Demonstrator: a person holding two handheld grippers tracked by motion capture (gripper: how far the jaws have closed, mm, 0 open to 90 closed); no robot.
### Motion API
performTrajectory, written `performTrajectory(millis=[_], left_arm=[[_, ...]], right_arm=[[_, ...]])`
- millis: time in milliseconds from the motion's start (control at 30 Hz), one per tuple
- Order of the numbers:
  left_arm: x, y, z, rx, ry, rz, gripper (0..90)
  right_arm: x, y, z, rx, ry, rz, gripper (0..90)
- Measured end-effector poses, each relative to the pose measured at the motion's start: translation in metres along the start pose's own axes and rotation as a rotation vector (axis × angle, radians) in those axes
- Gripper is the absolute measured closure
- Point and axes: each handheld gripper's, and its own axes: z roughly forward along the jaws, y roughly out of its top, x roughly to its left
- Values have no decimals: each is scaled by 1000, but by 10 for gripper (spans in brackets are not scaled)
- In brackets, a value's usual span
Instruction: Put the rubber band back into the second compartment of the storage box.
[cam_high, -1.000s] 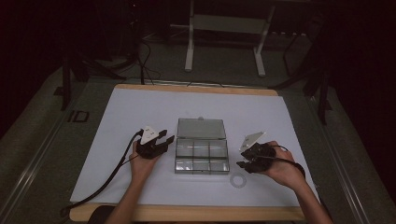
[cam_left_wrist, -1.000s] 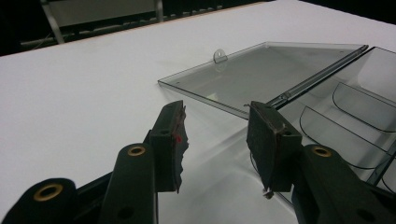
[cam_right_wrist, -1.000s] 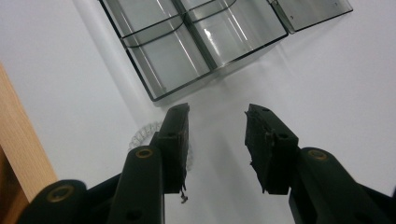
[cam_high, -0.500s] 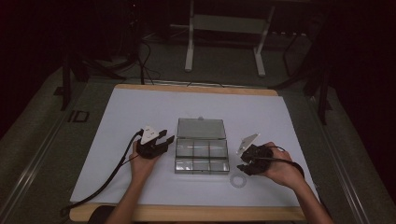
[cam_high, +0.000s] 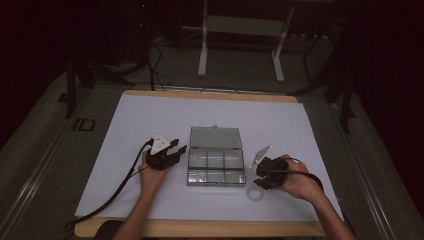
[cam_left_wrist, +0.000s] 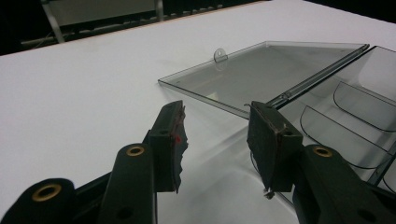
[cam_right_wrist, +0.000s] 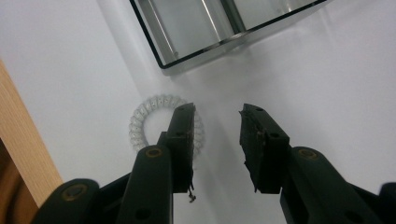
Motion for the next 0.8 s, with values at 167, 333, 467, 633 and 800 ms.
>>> performTrajectory(millis=[167,333,467,633,800], left_arm=[[0,0,0,1,1,1,566],[0,0,0,2,0,0,566],[0,0,0,3,-1,3,566],[0,0,0,4,-1,3,566],[0,0,1,4,0,6,564]], right_arm=[[-1,0,2,15,8,-1,673],[-1,-1,6,41,15,-14,699],[0,0,9,62,22,-22,709],[-1,2,13,89,28,-38,714],[-1,3,16,115,36,-59,723]])
